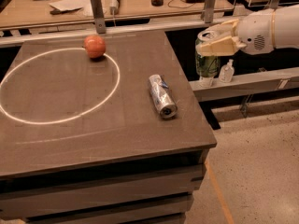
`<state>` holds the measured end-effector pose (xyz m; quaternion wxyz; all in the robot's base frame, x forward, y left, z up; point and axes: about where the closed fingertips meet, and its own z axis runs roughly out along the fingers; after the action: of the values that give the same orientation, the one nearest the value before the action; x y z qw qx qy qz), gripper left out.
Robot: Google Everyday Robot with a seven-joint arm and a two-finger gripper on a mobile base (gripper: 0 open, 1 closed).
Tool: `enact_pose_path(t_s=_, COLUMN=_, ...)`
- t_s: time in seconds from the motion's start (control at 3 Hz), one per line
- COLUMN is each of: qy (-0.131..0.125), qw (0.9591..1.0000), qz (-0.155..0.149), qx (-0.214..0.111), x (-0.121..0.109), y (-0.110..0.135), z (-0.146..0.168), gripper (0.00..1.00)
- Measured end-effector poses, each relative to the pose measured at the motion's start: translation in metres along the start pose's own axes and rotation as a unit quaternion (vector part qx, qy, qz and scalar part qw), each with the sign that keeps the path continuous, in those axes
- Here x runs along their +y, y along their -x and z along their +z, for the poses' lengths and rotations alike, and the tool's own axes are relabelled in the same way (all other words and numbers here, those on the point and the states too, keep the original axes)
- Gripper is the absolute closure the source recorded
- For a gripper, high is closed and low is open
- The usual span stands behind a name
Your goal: Place green can upright
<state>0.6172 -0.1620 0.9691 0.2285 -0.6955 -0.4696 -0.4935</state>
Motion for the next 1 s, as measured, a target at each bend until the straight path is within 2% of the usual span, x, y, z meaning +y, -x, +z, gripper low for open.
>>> enact_pose_path(t_s=0.67, qy=0.004, qw=1.0, qz=0.005, qx=0.001, x=0.001, y=0.003, z=-0.006, gripper=1.0)
enact_pose_path(t_s=1.0, qy=0.023, qw=0.9993, qz=0.029, qx=0.005, x=0.007, y=0.017, z=-0.033, gripper=1.0)
